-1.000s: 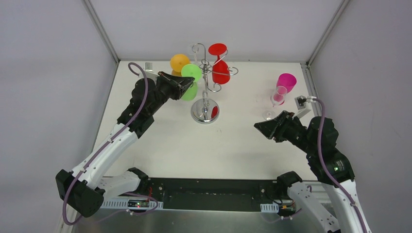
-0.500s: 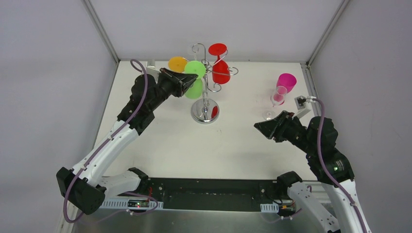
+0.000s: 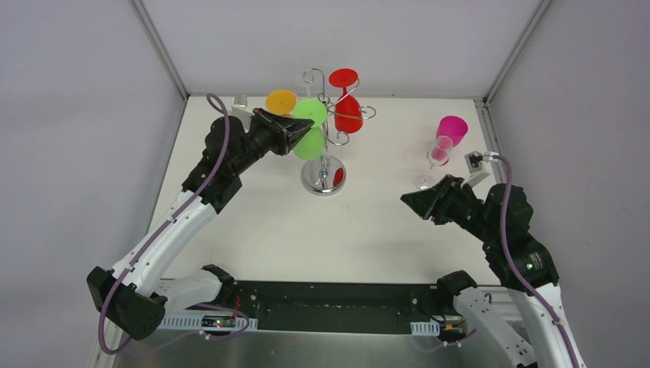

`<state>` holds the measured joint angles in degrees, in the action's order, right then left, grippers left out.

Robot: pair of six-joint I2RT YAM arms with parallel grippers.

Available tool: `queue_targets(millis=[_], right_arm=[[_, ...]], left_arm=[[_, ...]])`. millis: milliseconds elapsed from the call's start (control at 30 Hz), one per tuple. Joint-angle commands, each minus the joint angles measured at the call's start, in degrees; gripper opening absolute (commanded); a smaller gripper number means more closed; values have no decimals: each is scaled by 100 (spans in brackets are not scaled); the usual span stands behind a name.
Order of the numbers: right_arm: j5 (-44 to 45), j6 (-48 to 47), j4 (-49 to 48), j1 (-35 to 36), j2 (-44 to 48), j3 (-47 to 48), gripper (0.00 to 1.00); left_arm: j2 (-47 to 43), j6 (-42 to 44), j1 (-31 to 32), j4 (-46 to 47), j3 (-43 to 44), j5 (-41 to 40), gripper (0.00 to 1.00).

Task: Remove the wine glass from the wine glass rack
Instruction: Pick up the wine glass from the wine rack.

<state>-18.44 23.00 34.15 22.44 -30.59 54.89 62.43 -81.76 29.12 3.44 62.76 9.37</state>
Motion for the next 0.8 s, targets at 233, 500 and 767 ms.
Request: queue_targets(millis=[233,500,767], right_arm=[[41,96,-161,25,-24,74,43],[33,157,-146,33,-69,148,43],[74,203,-62,32,20,140,43]], left_arm=[[-505,-121,4,-138,42,241,0],[-630,-168,58,-181,-100,469,0],[-598,-191,84,-177,-163,626,0]])
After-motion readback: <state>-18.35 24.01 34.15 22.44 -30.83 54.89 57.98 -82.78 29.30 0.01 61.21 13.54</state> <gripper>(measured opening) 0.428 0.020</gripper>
